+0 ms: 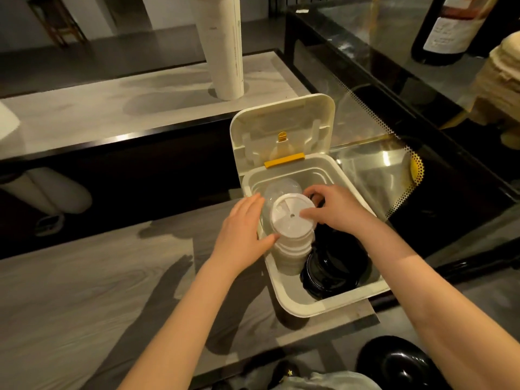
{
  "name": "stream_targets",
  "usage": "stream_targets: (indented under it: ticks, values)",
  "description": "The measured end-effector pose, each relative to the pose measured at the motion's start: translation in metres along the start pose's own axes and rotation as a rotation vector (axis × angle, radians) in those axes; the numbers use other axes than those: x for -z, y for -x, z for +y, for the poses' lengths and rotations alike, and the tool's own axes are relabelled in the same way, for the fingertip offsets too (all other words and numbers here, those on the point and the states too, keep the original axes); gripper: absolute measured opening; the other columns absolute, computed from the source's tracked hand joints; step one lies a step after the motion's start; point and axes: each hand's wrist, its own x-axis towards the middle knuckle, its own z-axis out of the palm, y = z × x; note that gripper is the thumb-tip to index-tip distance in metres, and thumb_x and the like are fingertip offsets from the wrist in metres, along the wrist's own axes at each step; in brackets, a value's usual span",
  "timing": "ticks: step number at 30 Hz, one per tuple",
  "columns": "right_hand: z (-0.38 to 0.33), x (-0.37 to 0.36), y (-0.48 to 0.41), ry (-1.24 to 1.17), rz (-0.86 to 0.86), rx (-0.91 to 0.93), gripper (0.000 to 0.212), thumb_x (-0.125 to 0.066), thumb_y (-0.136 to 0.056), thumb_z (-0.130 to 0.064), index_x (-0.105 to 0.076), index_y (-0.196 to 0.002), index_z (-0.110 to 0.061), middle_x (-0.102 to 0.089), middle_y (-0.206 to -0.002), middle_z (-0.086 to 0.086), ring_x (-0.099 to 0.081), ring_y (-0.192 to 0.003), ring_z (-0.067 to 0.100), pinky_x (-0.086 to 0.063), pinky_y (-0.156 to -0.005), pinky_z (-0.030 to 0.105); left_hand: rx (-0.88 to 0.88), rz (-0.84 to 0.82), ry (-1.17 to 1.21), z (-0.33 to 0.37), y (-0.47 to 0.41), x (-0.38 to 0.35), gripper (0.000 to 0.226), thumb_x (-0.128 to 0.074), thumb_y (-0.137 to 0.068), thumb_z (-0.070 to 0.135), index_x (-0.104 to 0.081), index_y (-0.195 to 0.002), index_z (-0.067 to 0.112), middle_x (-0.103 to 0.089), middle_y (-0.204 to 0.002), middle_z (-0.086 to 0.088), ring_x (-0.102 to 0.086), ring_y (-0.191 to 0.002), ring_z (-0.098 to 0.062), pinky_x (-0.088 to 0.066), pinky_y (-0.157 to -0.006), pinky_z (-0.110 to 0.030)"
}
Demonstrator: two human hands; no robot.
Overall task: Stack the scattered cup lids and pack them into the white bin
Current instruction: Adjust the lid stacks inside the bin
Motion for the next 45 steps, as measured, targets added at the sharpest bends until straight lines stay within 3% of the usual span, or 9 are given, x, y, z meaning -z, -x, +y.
stream_targets:
  ticks: [7,13,18,22,32,37,45]
  values:
    - [-0.003,-0.011,0.001,0.268,-0.054,-0.027,0.026,-0.070,-0.079,-0.032,-0.064,-0.098,-0.014,-0.057,-0.077,-0.006,-0.057,-0.083,0.019,-0.044,-0.069,0.030,0.084,-0.069,0.005,-0.010,0.009,-0.009,0.069,-0.049,-0.092,0.047,-0.021,-0.149,0.020,-0.014,-0.158,0.004,-0.007,-0.146,-0.015,-0.016,-0.117,-0.037]
    - [-0.005,-0.020,0.007,0.505,-0.008,-0.055,0.029,-0.059,-0.086,-0.030,-0.060,-0.109,-0.013,-0.063,-0.104,0.006,-0.059,-0.095,0.027,-0.045,-0.072,0.033,0.085,-0.079,-0.001,-0.010,0.009,-0.007,0.068,-0.050,-0.092,0.046,-0.023,-0.149,0.020,-0.016,-0.158,0.003,-0.009,-0.146,-0.017,-0.018,-0.117,-0.039]
    - [-0.020,-0.020,0.007,0.450,0.069,0.090,0.033,-0.055,-0.090,-0.035,-0.057,-0.118,-0.017,-0.064,-0.104,0.001,-0.058,-0.094,0.020,-0.040,-0.067,0.028,0.113,-0.052,-0.030,-0.016,0.015,0.004,0.065,-0.048,-0.093,0.047,-0.025,-0.148,0.022,-0.015,-0.158,0.002,-0.008,-0.146,-0.017,-0.018,-0.115,-0.041]
    - [-0.050,-0.031,0.005,0.442,0.055,0.260,0.041,-0.050,-0.092,-0.041,-0.052,-0.129,-0.023,-0.060,-0.121,-0.002,-0.056,-0.108,0.019,-0.049,-0.079,0.033,0.211,-0.045,-0.102,-0.039,0.029,0.021,0.064,-0.047,-0.093,0.046,-0.025,-0.148,0.019,-0.015,-0.158,0.001,-0.007,-0.146,-0.018,-0.015,-0.117,-0.040]
    - [-0.138,-0.130,0.002,0.564,-0.153,0.517,0.056,-0.046,-0.094,-0.045,-0.034,-0.145,-0.023,-0.037,-0.150,0.000,-0.035,-0.136,0.020,-0.039,-0.106,0.039,0.492,-0.059,-0.153,-0.139,0.109,0.079,0.065,-0.050,-0.092,0.045,-0.028,-0.146,0.016,-0.022,-0.156,-0.001,-0.014,-0.144,-0.018,-0.019,-0.114,-0.038]
    - [-0.193,-0.197,0.005,0.577,-0.258,0.542,0.056,-0.046,-0.095,-0.044,-0.034,-0.145,-0.023,-0.034,-0.151,0.001,-0.033,-0.137,0.021,-0.038,-0.104,0.037,0.565,-0.041,-0.168,-0.203,0.161,0.104,0.064,-0.050,-0.092,0.045,-0.030,-0.146,0.015,-0.025,-0.154,-0.002,-0.018,-0.143,-0.019,-0.022,-0.113,-0.038]
    - [-0.301,-0.317,0.017,0.555,-0.285,0.539,0.050,-0.050,-0.093,-0.041,-0.042,-0.139,-0.024,-0.050,-0.137,0.002,-0.048,-0.124,0.021,-0.045,-0.094,0.036,0.656,-0.016,-0.106,-0.329,0.244,0.141,0.062,-0.048,-0.094,0.043,-0.030,-0.145,0.015,-0.029,-0.152,-0.003,-0.023,-0.140,-0.022,-0.023,-0.112,-0.033]
